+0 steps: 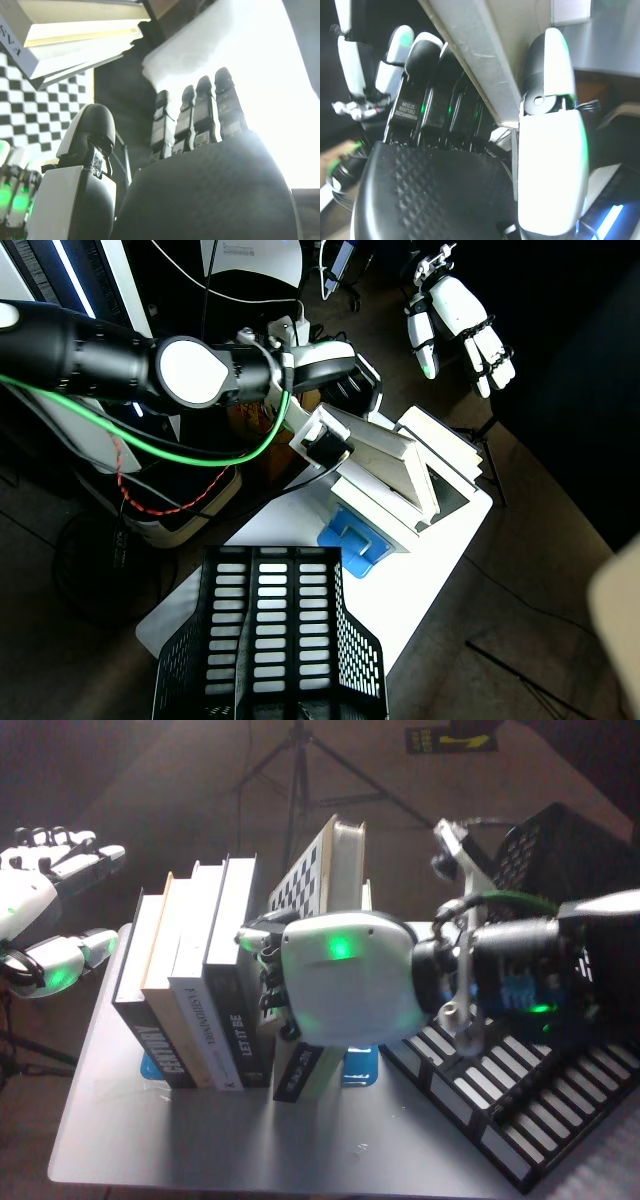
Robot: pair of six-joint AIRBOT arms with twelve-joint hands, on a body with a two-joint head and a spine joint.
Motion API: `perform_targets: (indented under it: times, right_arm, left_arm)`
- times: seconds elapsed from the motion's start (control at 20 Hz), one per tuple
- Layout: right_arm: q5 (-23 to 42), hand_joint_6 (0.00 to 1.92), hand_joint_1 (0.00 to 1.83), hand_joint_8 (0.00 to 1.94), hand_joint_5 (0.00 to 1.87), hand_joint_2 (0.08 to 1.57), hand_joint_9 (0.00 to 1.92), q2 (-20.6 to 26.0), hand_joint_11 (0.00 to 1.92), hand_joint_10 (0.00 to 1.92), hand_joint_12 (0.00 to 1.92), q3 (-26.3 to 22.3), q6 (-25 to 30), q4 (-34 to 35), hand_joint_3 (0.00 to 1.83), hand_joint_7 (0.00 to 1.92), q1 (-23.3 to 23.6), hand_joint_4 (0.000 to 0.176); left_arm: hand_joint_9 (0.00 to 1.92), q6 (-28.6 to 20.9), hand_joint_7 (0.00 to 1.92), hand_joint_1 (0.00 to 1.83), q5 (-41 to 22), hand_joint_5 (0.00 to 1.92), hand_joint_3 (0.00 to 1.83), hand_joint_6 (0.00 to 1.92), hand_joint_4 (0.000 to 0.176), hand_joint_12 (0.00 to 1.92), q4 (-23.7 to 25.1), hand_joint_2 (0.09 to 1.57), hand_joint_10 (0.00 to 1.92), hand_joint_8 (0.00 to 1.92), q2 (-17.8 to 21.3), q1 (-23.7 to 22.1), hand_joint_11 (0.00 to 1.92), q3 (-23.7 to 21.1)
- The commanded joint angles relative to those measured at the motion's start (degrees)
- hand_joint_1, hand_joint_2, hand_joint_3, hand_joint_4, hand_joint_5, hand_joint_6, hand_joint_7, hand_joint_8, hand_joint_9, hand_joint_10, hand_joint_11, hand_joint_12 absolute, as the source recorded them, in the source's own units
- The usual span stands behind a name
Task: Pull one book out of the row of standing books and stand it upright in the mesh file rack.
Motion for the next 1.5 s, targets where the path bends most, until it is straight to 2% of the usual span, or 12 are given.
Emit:
perform_targets:
  times: [0.0, 0.2, 0.4, 0.5, 0.7, 0.8, 0.9, 0.95, 1.05, 1.35, 1.4, 1.45]
  right_arm:
    - [1.97, 1.05, 1.38, 0.98, 0.81, 1.13, 0.88, 1.48, 0.64, 1.29, 1.68, 0.17, -1.17, -1.04, 0.01, 1.06, 1.34, 0.000]
    - [5.63, 1.24, 1.20, 1.35, 0.81, 1.20, 0.71, 4.76, 0.59, 1.57, 1.92, -0.61, -1.17, -5.62, 0.01, 0.81, 4.91, 0.000]
    - [7.93, 0.98, 1.25, 1.39, 0.86, 1.17, 0.89, 7.38, 0.67, 1.61, 1.92, -1.72, -1.17, -11.07, 0.00, 0.92, 8.27, 0.000]
    - [8.93, 1.20, 1.22, 1.26, 0.81, 1.18, 0.78, 8.74, 0.60, 1.47, 1.92, -2.36, -1.17, -11.92, 0.01, 0.90, 9.86, 0.000]
    - [9.30, 1.24, 1.11, 1.28, 0.82, 1.20, 0.94, 10.58, 0.76, 1.54, 1.92, -3.54, -1.17, -13.61, 0.00, 0.98, 12.07, 0.000]
    - [10.16, 1.14, 1.22, 1.51, 0.73, 1.23, 0.95, 10.91, 0.87, 1.63, 1.92, -3.49, -1.17, -14.40, 0.01, 0.85, 12.95, 0.000]
    - [10.94, 1.22, 1.21, 1.38, 0.78, 1.21, 0.96, 11.70, 0.90, 1.64, 1.92, -3.56, -1.17, -16.61, 0.00, 0.82, 14.49, 0.000]
    - [11.03, 1.19, 1.19, 1.41, 0.87, 1.22, 0.63, 12.13, 0.54, 1.50, 1.92, -3.67, -1.17, -17.40, 0.00, 0.72, 15.07, 0.000]
    - [11.04, 1.29, 1.20, 1.44, 0.74, 1.24, 0.85, 13.76, 0.86, 1.82, 1.92, -4.19, -1.17, -19.73, 0.00, 0.77, 16.73, 0.000]
    - [10.75, 1.32, 1.20, 1.40, 0.74, 1.23, 0.87, 17.06, 0.89, 1.84, 1.92, -5.28, -1.17, -24.28, 0.00, 0.78, 18.99, 0.000]
    - [10.75, 1.32, 1.20, 1.41, 0.74, 1.24, 0.87, 17.45, 0.89, 1.84, 1.92, -5.31, -1.17, -24.94, 0.00, 0.77, 18.99, 0.000]
    - [10.75, 1.20, 1.21, 1.30, 0.91, 1.20, 0.50, 18.05, 0.20, 1.33, 1.83, -5.44, -1.17, -26.25, 0.00, 0.73, 19.00, 0.000]
  left_arm:
    - [0.00, -0.13, 0.01, 0.45, -7.45, 0.14, 0.00, 0.00, 0.073, 0.00, -0.53, 1.41, 0.00, 0.00, 0.80, -0.21, 0.00, 0.08]
    - [0.00, -0.14, 0.03, 0.40, -7.63, 0.15, 0.00, 0.00, 0.061, 0.00, -0.57, 1.42, 0.00, 0.01, 0.80, -0.29, 0.00, 0.08]
    - [0.00, -0.14, 0.03, 0.46, -7.85, 0.15, 0.00, 0.00, 0.069, 0.00, -0.58, 1.42, 0.00, 0.00, 0.81, -0.55, 0.00, 0.10]
    - [0.00, -0.14, 0.04, 0.51, -7.93, 0.17, 0.00, 0.01, 0.059, 0.00, -0.62, 1.42, 0.00, 0.01, 0.83, -0.60, 0.00, 0.11]
    - [0.00, -0.14, 0.01, 0.50, -8.06, 0.13, 0.00, 0.00, 0.082, 0.00, -0.62, 1.39, 0.00, 0.00, 0.80, -0.71, 0.00, 0.16]
    - [0.00, -0.14, 0.02, 0.46, -8.05, 0.12, 0.00, 0.00, 0.076, 0.00, -0.62, 1.40, 0.00, 0.00, 0.80, -0.76, 0.00, 0.20]
    - [0.00, -0.14, 0.00, 0.42, -8.01, 0.11, 0.01, 0.00, 0.068, 0.00, -0.61, 1.42, 0.00, 0.00, 0.80, -0.83, 0.00, 0.25]
    - [0.00, -0.14, 0.00, 0.41, -7.96, 0.10, 0.01, 0.00, 0.059, 0.00, -0.61, 1.42, 0.00, 0.00, 0.80, -0.91, 0.00, 0.28]
    - [0.00, -0.10, 0.00, 0.41, -7.59, 0.13, 0.00, 0.01, 0.059, 0.00, -0.24, 1.42, 0.00, 0.00, 0.74, -1.43, 0.00, 0.41]
    - [0.00, 0.11, 0.03, 0.38, -7.10, 0.12, 0.00, 0.01, 0.053, 0.00, -0.17, 1.41, 0.00, 0.01, 0.65, -1.74, 0.00, 0.48]
    - [0.00, 0.11, 0.00, 0.38, -7.05, 0.10, 0.00, 0.00, 0.077, 0.00, -0.18, 1.42, 0.00, 0.00, 0.65, -1.74, 0.00, 0.48]
    - [0.00, 0.11, 0.00, 0.39, -7.02, 0.10, 0.00, 0.00, 0.088, 0.00, -0.24, 1.41, 0.00, 0.00, 0.66, -1.74, 0.00, 0.44]
